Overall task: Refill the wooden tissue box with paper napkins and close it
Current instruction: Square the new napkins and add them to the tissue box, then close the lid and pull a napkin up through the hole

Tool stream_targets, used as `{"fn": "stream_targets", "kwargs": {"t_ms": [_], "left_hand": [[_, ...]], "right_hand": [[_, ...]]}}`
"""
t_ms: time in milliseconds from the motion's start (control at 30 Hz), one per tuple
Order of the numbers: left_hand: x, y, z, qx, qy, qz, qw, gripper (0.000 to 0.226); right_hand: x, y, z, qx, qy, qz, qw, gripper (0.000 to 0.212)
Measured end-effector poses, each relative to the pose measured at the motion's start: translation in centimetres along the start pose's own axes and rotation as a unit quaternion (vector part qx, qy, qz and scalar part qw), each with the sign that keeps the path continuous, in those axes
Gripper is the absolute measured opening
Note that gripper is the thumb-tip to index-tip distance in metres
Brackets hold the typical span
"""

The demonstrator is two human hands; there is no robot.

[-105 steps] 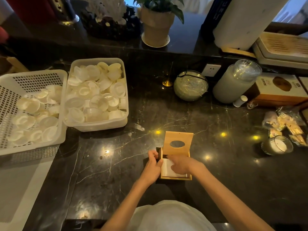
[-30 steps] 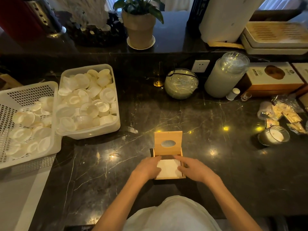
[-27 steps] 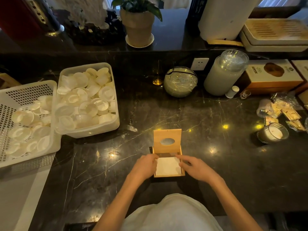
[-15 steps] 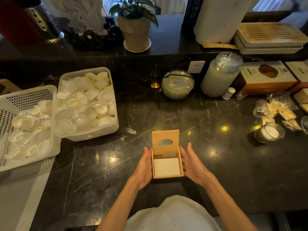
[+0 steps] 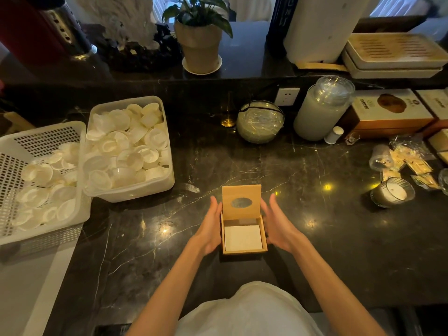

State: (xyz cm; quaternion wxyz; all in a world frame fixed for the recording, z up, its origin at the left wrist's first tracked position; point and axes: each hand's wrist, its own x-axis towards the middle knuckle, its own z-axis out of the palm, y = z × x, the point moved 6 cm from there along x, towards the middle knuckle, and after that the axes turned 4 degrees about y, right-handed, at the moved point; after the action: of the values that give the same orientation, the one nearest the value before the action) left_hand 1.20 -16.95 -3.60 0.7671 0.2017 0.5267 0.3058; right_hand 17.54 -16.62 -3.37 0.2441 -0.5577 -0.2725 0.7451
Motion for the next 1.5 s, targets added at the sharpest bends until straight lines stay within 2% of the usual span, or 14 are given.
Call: {"fn": "stream_targets", "kwargs": {"t_ms": [100,200,233,300,333,433,533,600,700,767,1133,1200,1333,1500], "left_hand": [[1.1,0.4,-0.5,0.01,0.016,-0.026,0.999,0.075],[0.8,0.2,-0.8,0.027,0.011,-0.043,0.999,0.066],[0.7,0.0,-0.9,0.036,0.005,-0.046,0.998,0.059],[0.8,-0.3,-1.2,0.055,-0.009,-0.029,0.998,0.04],[0.8,-0.4,-1.3,0.057,-0.009,-0.017,0.998,0.042],[0.5,-0.8,-1.3,0.082,0.013,0.001,0.997,0.077],[0.2,-0.9,-1.1,0.147,0.044,0.034,0.988,0.081],[0.1,-0.7,-1.2,0.184,0.062,0.055,0.979,0.077],[0.3,-0.4,-1.1,0.213,0.076,0.068,0.972,0.073],[0.5,-0.3,-1.2,0.223,0.079,0.068,0.969,0.072],[0.5,-0.2,-1.3,0.237,0.088,0.059,0.966,0.071],[0.6,-0.3,-1.3,0.231,0.082,0.06,0.967,0.07],[0.5,-0.4,-1.3,0.23,0.078,0.067,0.968,0.069],[0.6,-0.5,-1.3,0.226,0.08,0.065,0.969,0.068]], "right_hand": [[0.8,-0.6,-0.4,-0.02,0.021,0.014,0.999,0.08],[1.3,0.0,-1.5,-0.009,0.039,0.043,0.998,0.084],[1.1,0.2,-1.7,-0.01,0.043,0.046,0.998,0.079],[0.7,0.5,-1.9,-0.027,0.04,0.026,0.998,0.048],[0.7,0.6,-2.0,-0.033,0.044,0.009,0.998,0.039],[0.3,1.0,-1.9,-0.086,0.104,-0.049,0.99,0.071],[0.4,1.2,-1.8,-0.195,0.175,-0.116,0.958,0.076],[-0.2,0.5,-1.9,-0.307,0.243,-0.179,0.902,0.068],[-1.0,-0.8,0.4,-0.566,0.299,-0.317,0.7,0.028],[-0.8,-1.2,2.7,-0.62,0.274,-0.326,0.659,0.015],[-0.5,-2.7,5.8,-0.694,0.268,-0.277,0.608,0.011],[-0.7,-2.2,5.8,-0.697,0.268,-0.264,0.61,0.011],[-0.4,-0.5,5.9,-0.719,0.214,-0.239,0.616,0.015],[0.3,-0.7,6.1,-0.762,0.171,-0.177,0.599,0.022]]}}
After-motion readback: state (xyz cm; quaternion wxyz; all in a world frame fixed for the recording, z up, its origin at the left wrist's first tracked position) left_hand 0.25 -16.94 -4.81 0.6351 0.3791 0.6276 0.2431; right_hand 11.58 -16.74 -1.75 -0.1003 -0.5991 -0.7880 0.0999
